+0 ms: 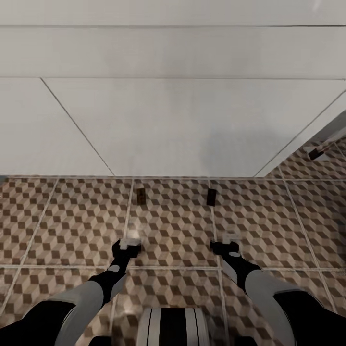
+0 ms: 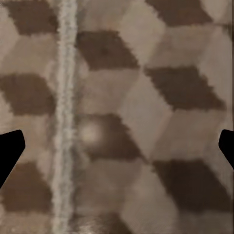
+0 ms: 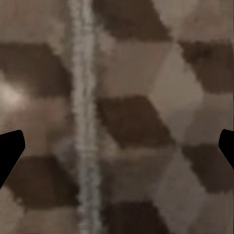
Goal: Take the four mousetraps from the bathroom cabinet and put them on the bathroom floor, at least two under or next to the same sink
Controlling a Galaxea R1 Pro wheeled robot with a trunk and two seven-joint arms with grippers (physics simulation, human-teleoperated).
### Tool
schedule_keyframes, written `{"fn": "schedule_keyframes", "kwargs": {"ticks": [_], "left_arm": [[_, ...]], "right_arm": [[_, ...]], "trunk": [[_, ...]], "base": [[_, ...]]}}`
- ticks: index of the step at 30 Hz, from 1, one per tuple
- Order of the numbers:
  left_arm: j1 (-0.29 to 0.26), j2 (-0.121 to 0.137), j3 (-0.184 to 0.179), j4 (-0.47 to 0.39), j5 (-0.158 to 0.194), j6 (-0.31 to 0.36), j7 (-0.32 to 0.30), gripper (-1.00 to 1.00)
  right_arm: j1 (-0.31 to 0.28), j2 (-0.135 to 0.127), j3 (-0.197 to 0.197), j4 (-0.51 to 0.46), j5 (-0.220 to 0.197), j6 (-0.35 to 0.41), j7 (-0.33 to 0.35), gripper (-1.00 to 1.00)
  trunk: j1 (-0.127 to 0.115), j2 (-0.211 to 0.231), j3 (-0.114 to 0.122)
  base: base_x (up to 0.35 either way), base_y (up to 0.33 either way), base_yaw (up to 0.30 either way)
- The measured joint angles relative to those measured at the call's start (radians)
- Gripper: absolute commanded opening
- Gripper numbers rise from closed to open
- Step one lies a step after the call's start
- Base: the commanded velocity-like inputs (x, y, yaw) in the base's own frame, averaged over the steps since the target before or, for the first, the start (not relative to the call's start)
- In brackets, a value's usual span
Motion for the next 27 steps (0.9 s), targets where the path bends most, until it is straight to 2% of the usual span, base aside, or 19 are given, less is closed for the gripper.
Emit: {"fn": "schedule_keyframes", "kwargs": {"ticks": [27], "left_arm": [[0.0,0.0,0.0,0.001,0.0,0.0,-0.004,1.0]], "right_arm": [[0.0,0.001,0.0,0.0,0.0,0.0,0.0,1.0]], "trunk": [[0.0,0.0,0.0]], "base": [[-0.209,0.0,0.0]]}}
